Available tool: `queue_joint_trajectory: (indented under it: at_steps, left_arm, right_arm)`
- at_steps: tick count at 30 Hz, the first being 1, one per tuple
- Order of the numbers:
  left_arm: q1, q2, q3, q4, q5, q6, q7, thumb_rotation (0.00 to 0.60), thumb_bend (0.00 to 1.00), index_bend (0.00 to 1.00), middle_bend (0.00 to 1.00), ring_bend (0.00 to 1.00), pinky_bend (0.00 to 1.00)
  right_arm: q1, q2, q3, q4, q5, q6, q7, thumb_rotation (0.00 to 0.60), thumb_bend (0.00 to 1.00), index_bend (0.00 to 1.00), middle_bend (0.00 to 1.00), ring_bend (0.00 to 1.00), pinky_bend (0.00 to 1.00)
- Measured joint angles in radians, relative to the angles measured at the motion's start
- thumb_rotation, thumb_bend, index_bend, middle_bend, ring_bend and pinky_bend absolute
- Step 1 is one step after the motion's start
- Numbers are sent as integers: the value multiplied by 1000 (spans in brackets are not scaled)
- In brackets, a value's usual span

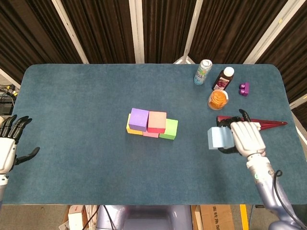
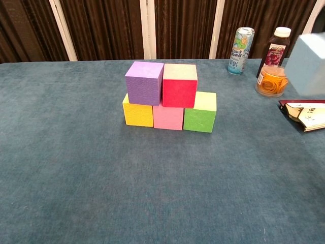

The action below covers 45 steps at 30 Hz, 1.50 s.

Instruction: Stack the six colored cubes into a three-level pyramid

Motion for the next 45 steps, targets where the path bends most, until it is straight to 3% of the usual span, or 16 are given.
queue_joint_trajectory:
  at_steps: [7, 12, 14, 19, 25, 37, 45]
  left_arm:
    - [9, -3, -16, 0, -37, 9, 100, 600, 275, 140, 97, 0, 0]
    - [10, -7, -27, -10, -49, 13, 120, 600, 275, 140, 88, 0, 0]
    - [11, -12, -33, -7, -49, 23, 99, 600, 275, 139, 86, 0, 0]
    - [19, -19, -55, 6, -49, 65, 30, 600, 275, 132, 71, 0, 0]
    - [27, -31, -79, 47, -46, 107, -33, 600, 275, 132, 64, 0, 0]
    - [28, -27, -76, 36, -51, 91, -25, 600, 275, 131, 66, 0, 0]
    - [27, -27, -78, 36, -57, 84, -20, 600, 274, 131, 66, 0, 0]
  right_arm:
    - [283, 17, 125, 16, 425, -78, -128, 600, 156, 475, 458, 283, 0]
    - [572, -100, 196, 111, 714, -80, -211, 600, 155, 475, 458, 283, 0]
    - [646, -164, 208, 153, 766, -70, -239, 600, 156, 475, 458, 283, 0]
    - [770, -344, 212, 297, 842, -39, -298, 600, 156, 475, 457, 283, 0]
    - [830, -490, 204, 447, 889, -23, -336, 600, 156, 474, 458, 283, 0]
    - [840, -542, 214, 515, 909, 40, -369, 600, 156, 475, 458, 283, 0]
    - [836, -556, 257, 514, 952, 100, -394, 600, 156, 475, 458, 283, 0]
